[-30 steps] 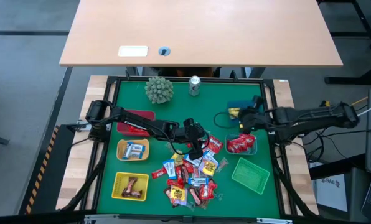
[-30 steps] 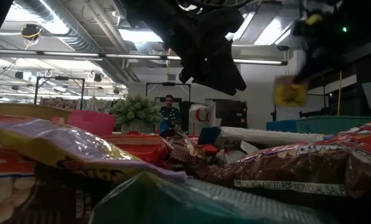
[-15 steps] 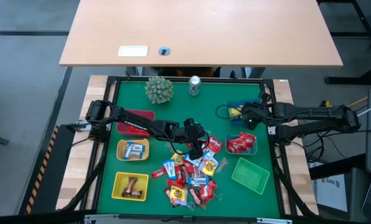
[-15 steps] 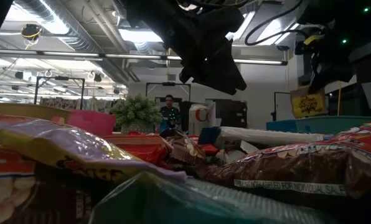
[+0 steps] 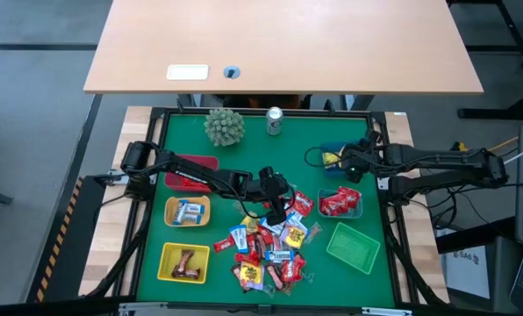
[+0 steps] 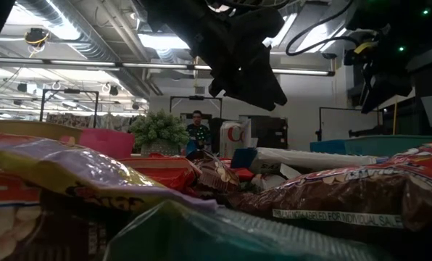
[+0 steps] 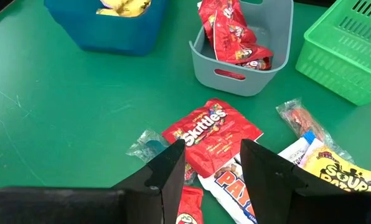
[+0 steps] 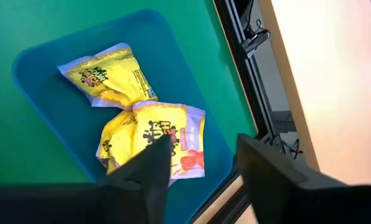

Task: Sort candy
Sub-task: Put the red chocolate bar into the red bin

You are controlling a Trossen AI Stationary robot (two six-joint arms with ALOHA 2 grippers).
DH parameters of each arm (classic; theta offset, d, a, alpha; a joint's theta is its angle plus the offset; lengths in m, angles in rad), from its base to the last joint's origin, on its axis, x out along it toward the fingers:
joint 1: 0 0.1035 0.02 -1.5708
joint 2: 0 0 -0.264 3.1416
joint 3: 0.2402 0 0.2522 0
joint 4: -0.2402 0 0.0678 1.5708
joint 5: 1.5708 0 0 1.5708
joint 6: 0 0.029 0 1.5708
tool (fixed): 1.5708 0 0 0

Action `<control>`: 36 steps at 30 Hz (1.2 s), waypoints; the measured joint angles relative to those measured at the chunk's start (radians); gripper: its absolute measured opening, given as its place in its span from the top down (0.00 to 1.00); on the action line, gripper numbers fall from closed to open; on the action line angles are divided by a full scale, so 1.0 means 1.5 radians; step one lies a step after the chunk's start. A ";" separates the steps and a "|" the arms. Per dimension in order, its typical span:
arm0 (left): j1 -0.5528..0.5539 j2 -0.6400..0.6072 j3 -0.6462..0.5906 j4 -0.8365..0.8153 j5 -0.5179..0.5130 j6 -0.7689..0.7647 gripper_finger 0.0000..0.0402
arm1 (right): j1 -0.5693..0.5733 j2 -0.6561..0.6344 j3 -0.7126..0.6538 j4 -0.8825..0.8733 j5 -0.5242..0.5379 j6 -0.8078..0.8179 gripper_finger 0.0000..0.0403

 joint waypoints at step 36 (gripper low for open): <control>0.000 0.000 0.000 -0.135 0.044 -0.005 0.65 | 0.001 0.000 0.056 0.192 -0.294 0.000 0.33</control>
